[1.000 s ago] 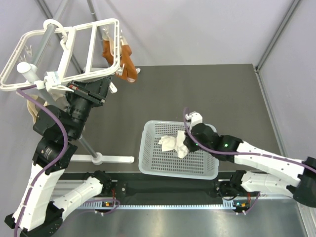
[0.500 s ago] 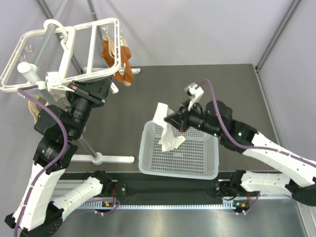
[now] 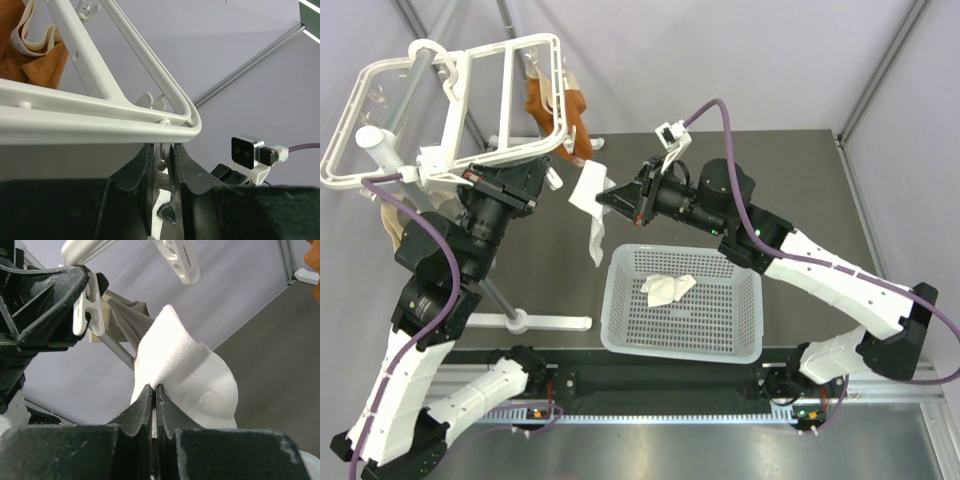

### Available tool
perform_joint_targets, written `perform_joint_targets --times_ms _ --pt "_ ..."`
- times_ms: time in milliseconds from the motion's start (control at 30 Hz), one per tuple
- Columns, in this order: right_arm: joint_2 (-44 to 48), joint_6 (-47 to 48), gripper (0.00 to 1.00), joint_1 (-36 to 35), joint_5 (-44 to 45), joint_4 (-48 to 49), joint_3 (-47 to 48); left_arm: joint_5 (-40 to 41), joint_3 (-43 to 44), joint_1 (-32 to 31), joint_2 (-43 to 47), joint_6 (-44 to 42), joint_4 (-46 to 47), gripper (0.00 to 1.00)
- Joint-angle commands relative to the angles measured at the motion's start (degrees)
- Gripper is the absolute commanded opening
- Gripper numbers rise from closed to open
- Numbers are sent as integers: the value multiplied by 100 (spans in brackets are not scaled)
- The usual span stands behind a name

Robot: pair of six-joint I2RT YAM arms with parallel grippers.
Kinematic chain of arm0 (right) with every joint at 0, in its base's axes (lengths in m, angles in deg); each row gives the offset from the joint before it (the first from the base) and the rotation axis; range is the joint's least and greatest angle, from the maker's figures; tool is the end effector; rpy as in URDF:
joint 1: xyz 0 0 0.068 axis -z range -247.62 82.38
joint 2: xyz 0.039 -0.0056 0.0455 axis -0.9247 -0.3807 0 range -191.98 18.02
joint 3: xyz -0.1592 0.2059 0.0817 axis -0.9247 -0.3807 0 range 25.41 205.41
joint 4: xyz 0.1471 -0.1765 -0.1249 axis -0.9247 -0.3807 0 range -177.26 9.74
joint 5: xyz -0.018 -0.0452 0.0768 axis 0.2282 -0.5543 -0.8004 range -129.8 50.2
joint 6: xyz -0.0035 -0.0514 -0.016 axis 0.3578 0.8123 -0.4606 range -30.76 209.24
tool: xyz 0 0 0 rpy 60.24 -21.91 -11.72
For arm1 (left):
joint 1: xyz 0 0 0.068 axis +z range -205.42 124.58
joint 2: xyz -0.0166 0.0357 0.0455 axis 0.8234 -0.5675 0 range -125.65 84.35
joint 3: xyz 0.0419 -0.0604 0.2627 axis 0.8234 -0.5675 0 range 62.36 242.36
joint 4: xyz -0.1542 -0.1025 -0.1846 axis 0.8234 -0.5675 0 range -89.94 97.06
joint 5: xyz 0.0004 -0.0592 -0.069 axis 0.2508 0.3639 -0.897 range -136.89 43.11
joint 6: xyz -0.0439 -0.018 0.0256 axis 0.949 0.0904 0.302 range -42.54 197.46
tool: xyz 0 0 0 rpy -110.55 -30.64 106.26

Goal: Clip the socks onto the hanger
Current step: Clamp the sock onto the hanger.

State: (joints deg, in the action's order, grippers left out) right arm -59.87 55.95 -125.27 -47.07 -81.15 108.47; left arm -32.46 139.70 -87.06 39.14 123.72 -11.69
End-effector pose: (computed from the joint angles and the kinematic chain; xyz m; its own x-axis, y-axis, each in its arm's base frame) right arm 0.1633 0.2664 0.4616 -0.4638 0.2856 -0.8387 -0.7787 0.3200 0.5396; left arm 0.1027 -0.0529 0.5070 -0.0815 -0.7715 -0.6310 0.3508 0.5704 -0.7427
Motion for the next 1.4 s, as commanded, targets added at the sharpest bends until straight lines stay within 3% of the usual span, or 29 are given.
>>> perform_joint_targets --times_ms 0,1367 --pt "-112 -256 0 -124 -249 563 464 -63 -44 -9 30 6 292 0" --pt "-605 -564 0 -352 -662 1020 816 -73 -202 -9 -5 -47 424 0"
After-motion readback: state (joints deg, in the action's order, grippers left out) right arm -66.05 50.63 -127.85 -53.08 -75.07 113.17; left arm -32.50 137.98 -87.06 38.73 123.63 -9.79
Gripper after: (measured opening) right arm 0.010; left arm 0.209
